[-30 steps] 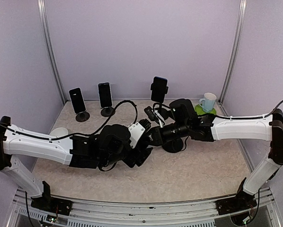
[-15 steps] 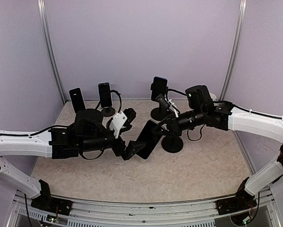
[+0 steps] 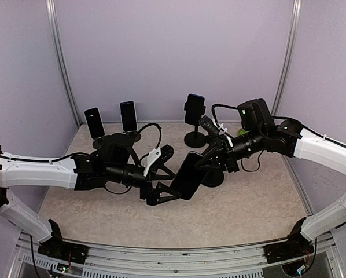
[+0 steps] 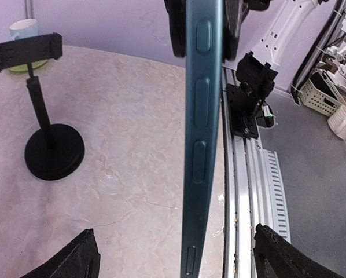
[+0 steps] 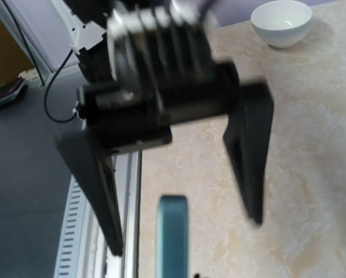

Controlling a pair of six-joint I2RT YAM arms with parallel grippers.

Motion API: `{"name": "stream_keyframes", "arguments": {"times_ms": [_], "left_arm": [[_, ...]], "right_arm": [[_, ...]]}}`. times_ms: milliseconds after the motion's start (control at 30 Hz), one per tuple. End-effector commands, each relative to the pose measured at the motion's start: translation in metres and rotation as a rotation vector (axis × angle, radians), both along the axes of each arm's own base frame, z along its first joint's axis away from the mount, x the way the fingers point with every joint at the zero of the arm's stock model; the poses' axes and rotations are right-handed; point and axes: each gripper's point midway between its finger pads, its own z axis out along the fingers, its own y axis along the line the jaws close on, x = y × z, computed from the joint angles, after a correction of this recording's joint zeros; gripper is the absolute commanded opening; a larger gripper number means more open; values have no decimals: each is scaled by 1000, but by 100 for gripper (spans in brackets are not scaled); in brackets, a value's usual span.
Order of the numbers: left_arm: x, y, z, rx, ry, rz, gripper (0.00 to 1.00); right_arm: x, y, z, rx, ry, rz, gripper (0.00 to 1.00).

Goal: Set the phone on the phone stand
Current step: Pass from the right arm to the left

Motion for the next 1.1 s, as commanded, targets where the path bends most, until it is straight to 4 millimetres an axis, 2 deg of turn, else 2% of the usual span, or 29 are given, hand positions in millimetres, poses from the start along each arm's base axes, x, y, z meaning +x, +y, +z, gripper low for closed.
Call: {"name": "stream_keyframes", "arguments": {"times_ms": [0,333,533,633,767,833,900,933,1000,1067], "left_arm": [[-15,-15,13,-65,66,-123,87],[-19,-24,16,-105,102,-172,47],[-18,-25,17,-111,102,-170,21],[-17,-26,15,-108,107,-170,0],[-17,-26,16,-111,108,-169,0],[-17,-26,17,-118,105,-168,0],[-17,-26,19,-126,101,-165,0],[-17,-26,20,-131,99,-163,0],[-17,-25,23,-142,92,-160,0],[-18,-23,26,-154,85,-157,0]], "right_arm": [[-14,1,25,64,-102,80,0],[-20,2,17,76,-110,109,0],[-22,1,21,118,-121,111,0],[-23,1,21,128,-123,110,0],[-23,2,20,135,-121,116,0],[-25,2,20,145,-119,124,12],[-25,3,20,162,-115,120,36],[-24,3,21,178,-113,115,43],[-26,4,26,220,-108,117,53],[-26,5,30,262,-101,113,58]]}}
